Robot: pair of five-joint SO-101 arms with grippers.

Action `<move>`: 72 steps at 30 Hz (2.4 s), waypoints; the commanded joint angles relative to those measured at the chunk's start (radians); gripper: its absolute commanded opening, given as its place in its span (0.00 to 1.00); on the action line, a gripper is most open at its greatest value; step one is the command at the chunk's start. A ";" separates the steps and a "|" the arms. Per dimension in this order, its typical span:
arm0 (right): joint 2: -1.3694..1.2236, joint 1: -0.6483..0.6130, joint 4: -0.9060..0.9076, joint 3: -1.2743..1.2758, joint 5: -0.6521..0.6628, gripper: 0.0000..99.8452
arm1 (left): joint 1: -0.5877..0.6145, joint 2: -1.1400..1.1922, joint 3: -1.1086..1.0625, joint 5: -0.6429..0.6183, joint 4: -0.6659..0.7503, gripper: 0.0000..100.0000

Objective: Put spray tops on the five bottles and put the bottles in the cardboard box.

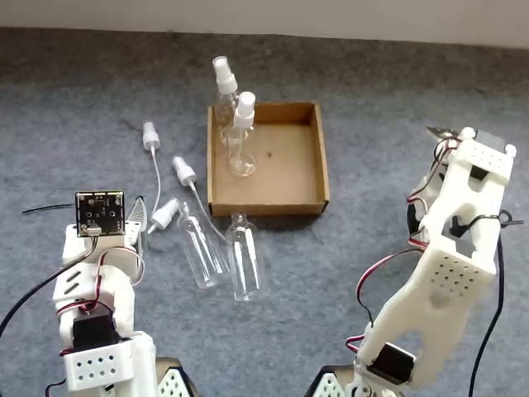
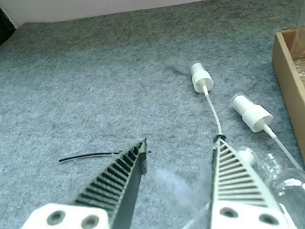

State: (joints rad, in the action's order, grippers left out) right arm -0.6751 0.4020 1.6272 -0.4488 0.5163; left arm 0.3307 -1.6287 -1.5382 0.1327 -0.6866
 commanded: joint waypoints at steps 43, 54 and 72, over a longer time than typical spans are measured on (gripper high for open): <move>0.601 -0.160 0.084 -0.054 -0.114 0.00 | 0.007 0.526 0.610 -0.003 -0.318 0.21; 1.162 -0.232 -0.266 0.708 -0.077 0.00 | 0.007 1.461 1.494 -0.046 -0.563 0.21; 1.632 -0.361 -0.367 1.185 -0.127 0.00 | -0.070 2.663 2.784 -0.175 -0.583 0.21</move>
State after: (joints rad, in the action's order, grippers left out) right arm 0.9283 0.0522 1.2758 0.7449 0.4012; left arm 0.2862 0.8615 0.9383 0.0023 -1.2528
